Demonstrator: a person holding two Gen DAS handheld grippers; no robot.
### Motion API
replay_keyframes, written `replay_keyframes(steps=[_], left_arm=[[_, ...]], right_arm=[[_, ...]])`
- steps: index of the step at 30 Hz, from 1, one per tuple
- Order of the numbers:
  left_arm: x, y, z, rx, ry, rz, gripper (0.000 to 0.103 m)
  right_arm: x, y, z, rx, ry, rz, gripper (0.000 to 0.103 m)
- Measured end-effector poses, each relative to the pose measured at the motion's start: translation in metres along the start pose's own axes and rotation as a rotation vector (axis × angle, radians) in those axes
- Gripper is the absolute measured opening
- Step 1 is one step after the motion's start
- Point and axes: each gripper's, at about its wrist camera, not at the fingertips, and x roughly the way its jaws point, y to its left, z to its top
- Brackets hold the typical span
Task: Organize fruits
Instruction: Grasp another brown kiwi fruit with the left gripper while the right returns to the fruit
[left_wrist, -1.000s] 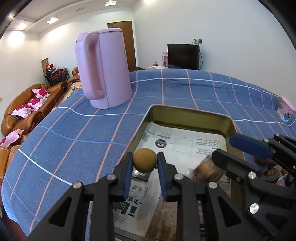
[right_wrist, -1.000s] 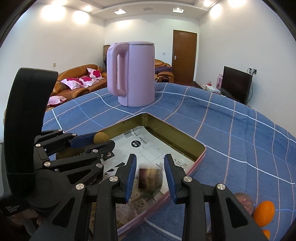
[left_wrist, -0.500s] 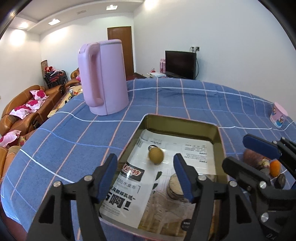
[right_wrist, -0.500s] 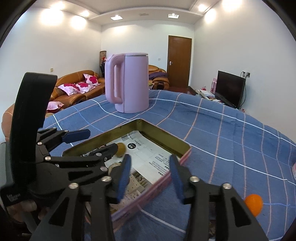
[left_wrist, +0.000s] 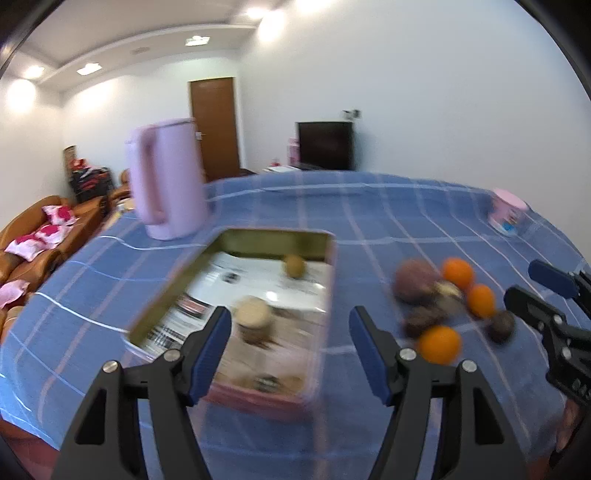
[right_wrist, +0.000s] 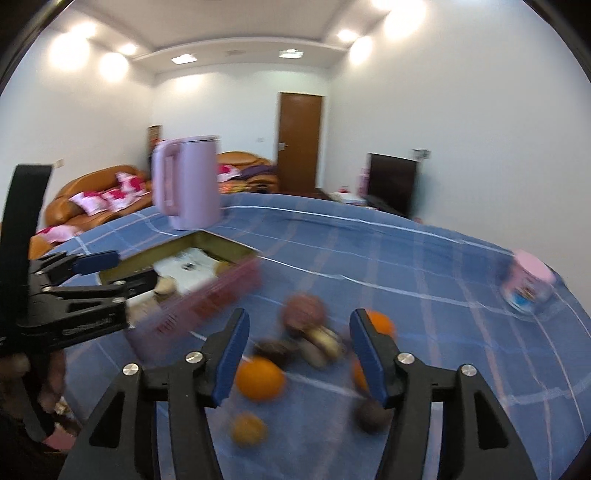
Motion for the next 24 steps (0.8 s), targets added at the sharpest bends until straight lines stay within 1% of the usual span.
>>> replay_keyframes(steps=[3, 8, 11, 14, 17, 18, 20, 22, 24], left_arm=[[-0.001, -0.026, -0.008, 0.051, 0.021, -0.060, 0.069], [-0.001, -0.060, -0.018, 0.109, 0.057, -0.137, 0.069], [-0.002, -0.074, -0.024, 0.130, 0.071, -0.175, 0.069], [-0.001, -0.084, -0.029, 0.145, 0.091, -0.196, 0.069], [0.004, -0.094, -0.035, 0.157, 0.126, -0.219, 0.068], [0.006, -0.095, -0.036, 0.158, 0.134, -0.224, 0.067], [0.011, -0.097, -0.038, 0.157, 0.155, -0.237, 0.058], [0.016, -0.099, -0.041, 0.160, 0.185, -0.258, 0.041], [0.017, -0.100, -0.044, 0.162, 0.187, -0.270, 0.038]], right_arm=[[-0.010, -0.023, -0.019, 0.044, 0.015, -0.043, 0.060], [-0.015, -0.049, -0.036, 0.119, 0.024, -0.079, 0.060], [-0.017, -0.058, -0.042, 0.144, 0.023, -0.088, 0.060], [-0.016, -0.061, -0.045, 0.157, 0.017, -0.093, 0.060], [-0.016, -0.063, -0.048, 0.165, 0.017, -0.095, 0.060], [-0.015, -0.064, -0.050, 0.169, 0.018, -0.094, 0.060], [-0.013, -0.065, -0.050, 0.175, 0.023, -0.092, 0.060], [-0.012, -0.064, -0.051, 0.171, 0.026, -0.092, 0.060], [-0.011, -0.063, -0.050, 0.163, 0.029, -0.092, 0.060]])
